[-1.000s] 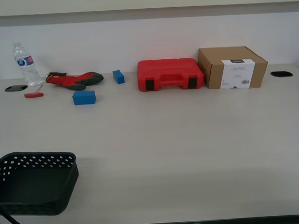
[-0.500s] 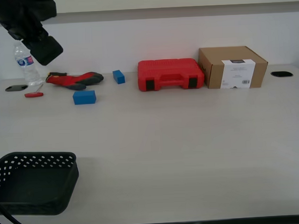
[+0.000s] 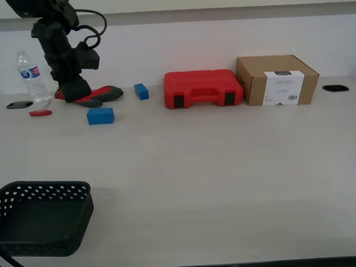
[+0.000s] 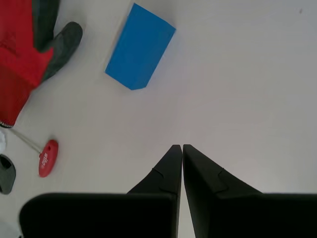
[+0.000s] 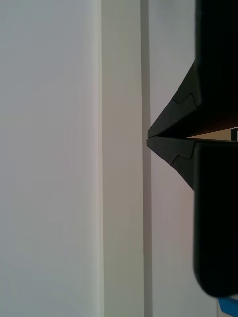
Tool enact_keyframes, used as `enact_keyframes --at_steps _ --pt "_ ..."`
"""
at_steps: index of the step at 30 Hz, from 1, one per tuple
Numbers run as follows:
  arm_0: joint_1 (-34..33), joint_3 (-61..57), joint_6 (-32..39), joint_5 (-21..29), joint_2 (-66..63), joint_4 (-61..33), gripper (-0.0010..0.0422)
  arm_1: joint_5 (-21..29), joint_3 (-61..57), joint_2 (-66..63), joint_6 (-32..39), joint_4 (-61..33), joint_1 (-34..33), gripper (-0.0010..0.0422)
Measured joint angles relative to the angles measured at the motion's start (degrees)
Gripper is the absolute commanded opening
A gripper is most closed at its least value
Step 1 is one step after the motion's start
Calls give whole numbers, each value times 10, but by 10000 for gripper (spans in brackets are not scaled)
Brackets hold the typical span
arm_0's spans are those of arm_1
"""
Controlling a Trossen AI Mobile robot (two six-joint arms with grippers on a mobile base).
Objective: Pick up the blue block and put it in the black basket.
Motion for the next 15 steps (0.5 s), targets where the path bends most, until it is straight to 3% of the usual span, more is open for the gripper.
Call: enact_keyframes --at_steps 8,12,15 --pt "-1 0 0 0 0 0 0 -27 154 107 -1 -78 5 14" --pt "0 0 0 0 0 -1 0 -36 172 123 -14 -82 6 91" --pt "0 0 0 0 0 -1 0 -38 168 125 -37 -97 6 207"
